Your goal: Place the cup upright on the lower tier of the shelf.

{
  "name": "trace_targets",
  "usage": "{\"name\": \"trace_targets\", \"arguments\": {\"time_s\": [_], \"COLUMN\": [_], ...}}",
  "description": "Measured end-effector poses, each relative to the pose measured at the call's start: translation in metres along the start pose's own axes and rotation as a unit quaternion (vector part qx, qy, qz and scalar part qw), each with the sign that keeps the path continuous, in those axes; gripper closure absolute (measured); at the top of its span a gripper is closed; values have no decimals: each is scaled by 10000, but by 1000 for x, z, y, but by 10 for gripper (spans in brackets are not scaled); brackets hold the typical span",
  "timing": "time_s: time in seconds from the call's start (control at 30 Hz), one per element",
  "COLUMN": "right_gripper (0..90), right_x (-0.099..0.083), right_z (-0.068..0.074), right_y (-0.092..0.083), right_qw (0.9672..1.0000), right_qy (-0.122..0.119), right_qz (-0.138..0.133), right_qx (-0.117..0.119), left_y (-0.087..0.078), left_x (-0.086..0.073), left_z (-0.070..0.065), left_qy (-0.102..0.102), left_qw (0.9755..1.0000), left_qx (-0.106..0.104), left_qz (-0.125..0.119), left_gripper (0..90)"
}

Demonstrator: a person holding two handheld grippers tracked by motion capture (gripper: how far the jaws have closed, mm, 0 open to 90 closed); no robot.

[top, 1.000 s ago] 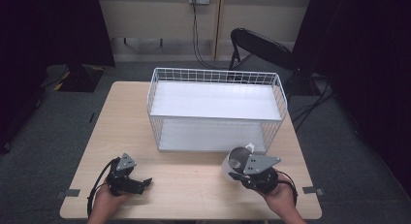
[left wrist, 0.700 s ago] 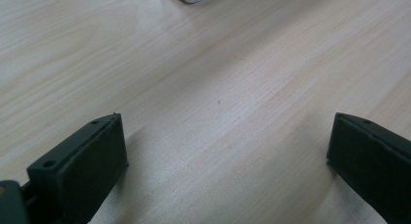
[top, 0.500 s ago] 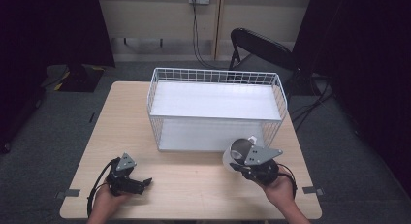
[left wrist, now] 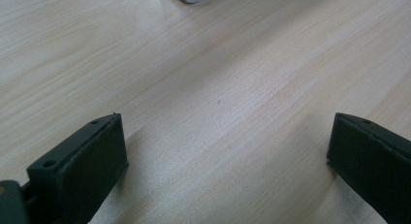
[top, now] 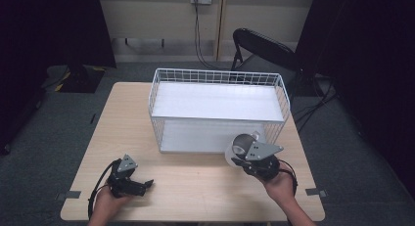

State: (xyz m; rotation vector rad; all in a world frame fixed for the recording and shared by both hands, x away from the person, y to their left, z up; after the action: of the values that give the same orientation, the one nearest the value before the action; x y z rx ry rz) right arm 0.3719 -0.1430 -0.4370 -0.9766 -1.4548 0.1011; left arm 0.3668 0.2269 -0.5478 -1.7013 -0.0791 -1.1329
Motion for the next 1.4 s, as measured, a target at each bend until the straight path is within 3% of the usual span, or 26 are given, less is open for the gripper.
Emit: {"name": "trace_targets", "arguments": {"time_s": [0.77,1.4], "right_gripper": [827,827], "right_x": [2,7], "right_z": [-21,-31], "right_y": [9,16], "right_qw": [9992,9988], "right_qy": [-80,-177], "right_qz": [21,11], "right_qx": [-380,-454], "left_y": [0,0], "left_x": [0,0], "left_z": [0,0], "left_qy": [1,2], "left_qw": [10000,10000], "left_qx": [-2,-3], "left_qz": [3,4], "left_gripper": [0,0]}}
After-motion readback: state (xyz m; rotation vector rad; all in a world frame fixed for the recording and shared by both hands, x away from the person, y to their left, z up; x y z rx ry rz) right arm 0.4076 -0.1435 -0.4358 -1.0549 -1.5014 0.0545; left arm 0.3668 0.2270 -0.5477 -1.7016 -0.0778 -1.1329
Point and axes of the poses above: each handheld gripper's, and its own axes: y roughly forward along the jaws, x roughly out of its top, z roughly to its left, the point moved 6 cm from there along y, roughly forward along the jaws
